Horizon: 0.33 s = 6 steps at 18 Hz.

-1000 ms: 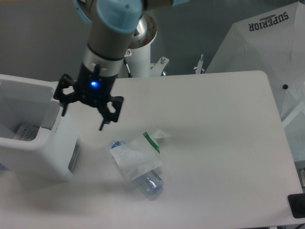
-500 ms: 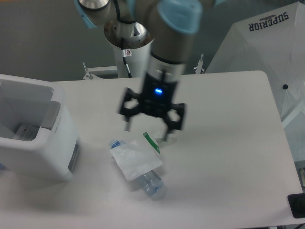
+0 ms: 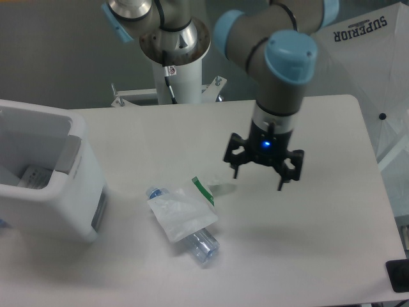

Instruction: Open the trash can

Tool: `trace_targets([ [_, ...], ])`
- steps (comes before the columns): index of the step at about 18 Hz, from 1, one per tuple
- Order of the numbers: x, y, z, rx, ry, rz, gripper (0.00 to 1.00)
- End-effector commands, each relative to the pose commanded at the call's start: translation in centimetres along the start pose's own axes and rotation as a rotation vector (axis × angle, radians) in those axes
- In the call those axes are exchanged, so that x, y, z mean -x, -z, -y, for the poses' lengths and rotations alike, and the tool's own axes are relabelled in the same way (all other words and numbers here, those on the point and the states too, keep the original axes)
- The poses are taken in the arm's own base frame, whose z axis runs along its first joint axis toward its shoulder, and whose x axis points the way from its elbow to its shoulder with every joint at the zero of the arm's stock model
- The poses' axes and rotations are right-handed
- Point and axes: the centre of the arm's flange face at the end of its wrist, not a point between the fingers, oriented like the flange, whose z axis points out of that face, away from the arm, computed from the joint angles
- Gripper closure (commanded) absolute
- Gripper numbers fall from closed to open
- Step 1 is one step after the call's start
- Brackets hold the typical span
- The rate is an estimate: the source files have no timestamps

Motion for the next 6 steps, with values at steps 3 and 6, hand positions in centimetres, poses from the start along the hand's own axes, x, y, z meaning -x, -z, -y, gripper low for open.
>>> trace_targets([
  [3,0.34,-0.83,-0.21,0.027,-0.082,0.001,0.0],
  [6,0.2,-1.11,-0.34,0.038,-0.095,0.0,0.0],
])
